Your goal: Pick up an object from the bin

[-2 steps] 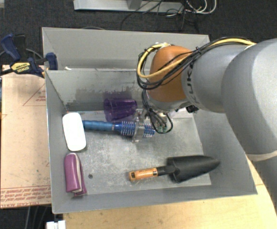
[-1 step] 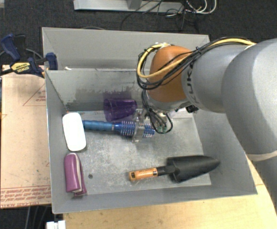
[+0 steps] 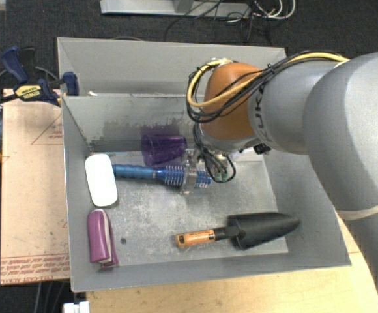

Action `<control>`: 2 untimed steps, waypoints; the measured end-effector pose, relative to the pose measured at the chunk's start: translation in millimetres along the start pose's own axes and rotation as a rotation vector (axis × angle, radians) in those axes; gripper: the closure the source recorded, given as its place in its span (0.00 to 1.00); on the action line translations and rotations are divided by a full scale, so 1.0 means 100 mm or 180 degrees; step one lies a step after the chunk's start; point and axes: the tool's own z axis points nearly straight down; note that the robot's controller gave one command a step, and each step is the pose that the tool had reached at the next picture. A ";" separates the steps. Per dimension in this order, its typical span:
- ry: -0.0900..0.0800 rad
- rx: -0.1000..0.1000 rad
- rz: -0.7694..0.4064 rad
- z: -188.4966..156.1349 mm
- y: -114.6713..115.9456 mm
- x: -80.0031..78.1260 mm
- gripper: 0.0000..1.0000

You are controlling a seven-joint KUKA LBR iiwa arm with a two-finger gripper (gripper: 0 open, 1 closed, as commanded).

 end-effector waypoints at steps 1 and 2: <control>0.0000 0.0000 0.0000 0.00 0.00 0.00 1.00; 0.0000 0.0000 0.0000 0.00 0.00 0.00 1.00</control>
Offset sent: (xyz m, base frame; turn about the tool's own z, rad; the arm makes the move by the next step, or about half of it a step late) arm 0.0000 0.0000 0.0000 0.0000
